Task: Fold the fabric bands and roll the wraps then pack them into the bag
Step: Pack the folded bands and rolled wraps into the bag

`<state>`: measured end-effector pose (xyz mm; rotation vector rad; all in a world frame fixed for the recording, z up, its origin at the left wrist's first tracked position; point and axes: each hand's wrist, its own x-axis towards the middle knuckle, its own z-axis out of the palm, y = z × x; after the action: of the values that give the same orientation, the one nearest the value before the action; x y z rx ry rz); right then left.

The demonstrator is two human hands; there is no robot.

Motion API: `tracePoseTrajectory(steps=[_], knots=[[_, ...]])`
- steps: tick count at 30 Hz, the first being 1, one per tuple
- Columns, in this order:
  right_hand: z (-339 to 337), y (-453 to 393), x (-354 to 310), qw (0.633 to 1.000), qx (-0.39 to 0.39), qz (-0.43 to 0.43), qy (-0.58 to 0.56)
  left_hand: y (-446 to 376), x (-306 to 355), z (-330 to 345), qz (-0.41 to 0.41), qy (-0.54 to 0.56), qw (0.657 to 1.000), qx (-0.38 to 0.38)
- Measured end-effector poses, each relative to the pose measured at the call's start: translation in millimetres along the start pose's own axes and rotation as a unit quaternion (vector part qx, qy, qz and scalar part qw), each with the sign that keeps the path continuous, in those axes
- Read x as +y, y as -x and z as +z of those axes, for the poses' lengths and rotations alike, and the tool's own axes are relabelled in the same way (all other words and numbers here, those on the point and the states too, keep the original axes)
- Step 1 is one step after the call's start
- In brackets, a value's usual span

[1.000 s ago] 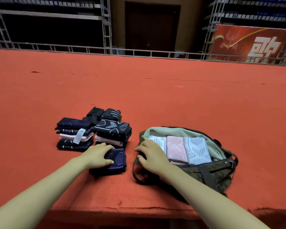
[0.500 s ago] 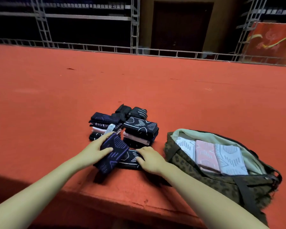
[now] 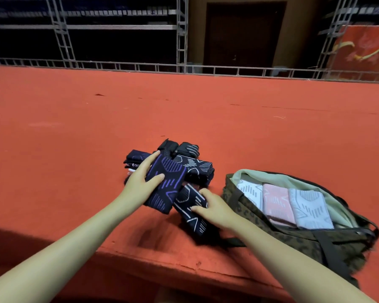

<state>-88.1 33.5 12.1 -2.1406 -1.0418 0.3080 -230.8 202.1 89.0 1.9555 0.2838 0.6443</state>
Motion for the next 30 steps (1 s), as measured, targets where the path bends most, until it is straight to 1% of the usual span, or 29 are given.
tracePoseTrajectory(steps=[2,4,7,10,12,14,16,17,19,21,22,24,26,28,30], knots=[[-21.7,14.3,-2.2,0.990,0.075,-0.004,-0.118,-5.5,12.9,14.2,0.009,0.019,1.000,0.007],[-50.4,27.2,0.4,0.968,0.159,-0.009,-0.195,-13.3,24.3,33.3,0.011,0.013,1.000,0.002],[-96.5,44.8,15.3,0.934,0.274,0.019,-0.229,-24.9,40.1,72.4,0.014,0.011,0.999,-0.037],[-129.2,59.1,45.2,0.912,0.334,0.087,-0.224,-34.5,52.9,120.9,0.001,0.018,0.998,-0.067],[-139.1,68.1,67.4,0.904,0.342,0.134,-0.219,-40.8,60.2,153.8,-0.003,0.041,0.996,-0.079],[-140.9,75.3,86.1,0.914,0.317,0.177,-0.182,-47.7,65.5,185.1,-0.006,0.044,0.994,-0.104],[-138.7,80.1,96.9,0.921,0.287,0.205,-0.164,-53.1,64.1,212.4,-0.010,0.018,0.991,-0.135],[-137.0,81.6,99.4,0.921,0.285,0.209,-0.164,-56.0,58.6,223.4,-0.015,-0.012,0.989,-0.146],[-134.8,82.1,104.9,0.920,0.297,0.201,-0.157,-58.7,43.4,235.1,-0.026,-0.106,0.982,-0.154],[-132.6,81.8,108.2,0.921,0.308,0.189,-0.145,-59.9,26.9,236.6,-0.016,-0.182,0.969,-0.166],[-130.8,82.5,107.6,0.920,0.314,0.184,-0.145,-58.7,22.2,235.1,0.002,-0.207,0.963,-0.170],[-128.1,83.7,106.4,0.918,0.325,0.170,-0.150,-55.4,18.5,231.0,0.065,-0.267,0.948,-0.160],[-126.0,84.6,105.2,0.915,0.331,0.167,-0.160,-51.9,18.8,225.5,0.111,-0.340,0.921,-0.154],[-125.4,83.7,107.0,0.904,0.346,0.169,-0.188,-50.9,16.1,220.6,0.107,-0.386,0.903,-0.155],[-125.4,83.2,109.7,0.887,0.355,0.180,-0.233,-48.9,13.4,216.4,0.085,-0.402,0.900,-0.147]])
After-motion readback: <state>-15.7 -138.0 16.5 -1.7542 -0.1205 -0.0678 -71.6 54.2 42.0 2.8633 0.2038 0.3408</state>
